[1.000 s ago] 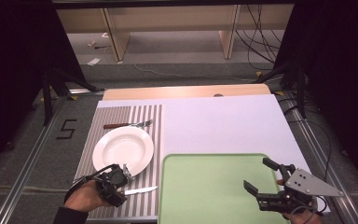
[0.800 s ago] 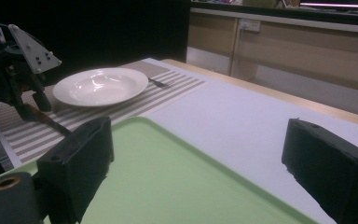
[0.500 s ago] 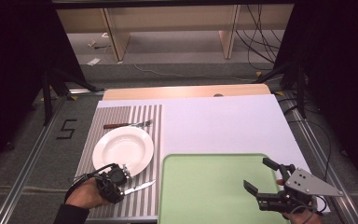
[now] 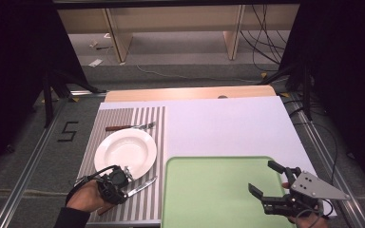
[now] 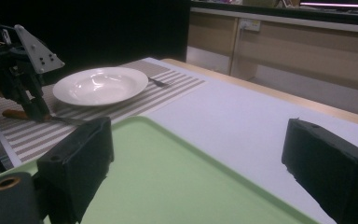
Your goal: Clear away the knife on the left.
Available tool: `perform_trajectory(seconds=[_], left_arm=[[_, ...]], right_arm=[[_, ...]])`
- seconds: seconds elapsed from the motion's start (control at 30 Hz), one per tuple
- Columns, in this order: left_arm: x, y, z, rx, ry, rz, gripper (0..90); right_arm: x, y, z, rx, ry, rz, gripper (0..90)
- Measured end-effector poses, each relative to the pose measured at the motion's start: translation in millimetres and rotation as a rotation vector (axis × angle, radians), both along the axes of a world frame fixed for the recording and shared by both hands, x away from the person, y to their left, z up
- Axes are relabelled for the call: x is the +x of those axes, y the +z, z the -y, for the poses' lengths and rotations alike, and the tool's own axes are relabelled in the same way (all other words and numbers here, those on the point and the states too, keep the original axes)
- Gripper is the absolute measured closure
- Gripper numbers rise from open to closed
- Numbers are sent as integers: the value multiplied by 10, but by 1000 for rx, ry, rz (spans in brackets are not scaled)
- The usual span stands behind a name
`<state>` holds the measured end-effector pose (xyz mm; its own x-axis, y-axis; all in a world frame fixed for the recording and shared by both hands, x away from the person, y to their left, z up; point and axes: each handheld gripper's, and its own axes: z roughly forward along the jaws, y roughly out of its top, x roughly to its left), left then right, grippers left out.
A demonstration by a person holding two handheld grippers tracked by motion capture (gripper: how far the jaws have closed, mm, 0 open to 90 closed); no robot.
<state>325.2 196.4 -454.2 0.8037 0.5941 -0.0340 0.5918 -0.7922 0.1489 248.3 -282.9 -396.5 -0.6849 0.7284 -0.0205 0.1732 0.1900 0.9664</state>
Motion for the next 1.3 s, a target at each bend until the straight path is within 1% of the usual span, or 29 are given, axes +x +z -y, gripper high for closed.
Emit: perform_trajectory(seconds=[0.07, 0.1, 0.13, 0.17, 0.23, 0.33, 0.37, 0.4, 0.5, 0.53, 0.57, 0.63, 0.67, 0.7, 0.77, 0.83, 0.87, 0.93, 1.07, 1.3], left_arm=[[-2, 33, 0, -24, 0, 2, 773], [-7, 52, 3, -45, 3, 4, 773], [-7, 52, 3, -45, 3, 4, 773], [-8, 88, 9, -91, 4, 9, 773], [-17, 122, 23, -134, 2, 13, 773], [-31, 167, 61, -196, 3, 31, 773], [-31, 167, 61, -196, 3, 31, 772], [-33, 198, 84, -239, 7, 43, 772], [-35, 247, 122, -306, 17, 77, 772], [-34, 263, 133, -327, 19, 85, 772], [-34, 263, 133, -327, 19, 85, 772], [-48, 303, 183, -361, 21, 103, 772], [-48, 303, 183, -361, 21, 103, 772], [-63, 323, 232, -370, 24, 109, 772], [-81, 342, 285, -373, 15, 115, 772], [-86, 353, 311, -372, 10, 107, 772], [-103, 373, 365, -370, -1, 110, 772], [-115, 390, 411, -369, -14, 102, 772], [-130, 405, 470, -383, -11, 93, 772], [-125, 401, 545, -399, -15, 96, 772]], right_arm=[[2, 2, -1, 2, 0, 0, 99], [3, 0, -1, 1, 0, -2, 100], [3, 0, -1, 1, 0, -2, 100], [0, 0, 0, -1, 1, 0, 100], [0, 3, 1, 2, -1, 1, 99], [-2, 1, 1, -2, 0, 0, 99], [-2, 1, 1, -2, 0, 0, 99], [0, 3, 0, 3, 0, 3, 99], [0, 0, 0, -1, 0, 0, 99], [0, 2, 0, 2, 0, 3, 99], [0, 2, 0, 2, 0, 3, 99], [-1, 1, 2, -1, 1, 0, 99], [-2, 1, 1, 0, 1, 1, 99], [-2, 2, 1, 2, 1, 3, 100], [-1, 3, 1, 2, 1, 2, 99], [-2, 1, 0, 1, 1, 3, 99], [-2, 3, 0, 3, 1, 4, 99], [-1, 2, 0, 2, 1, 3, 99], [-2, 3, 1, 3, 1, 4, 99], [0, 1, -2, 1, 2, 0, 99]])
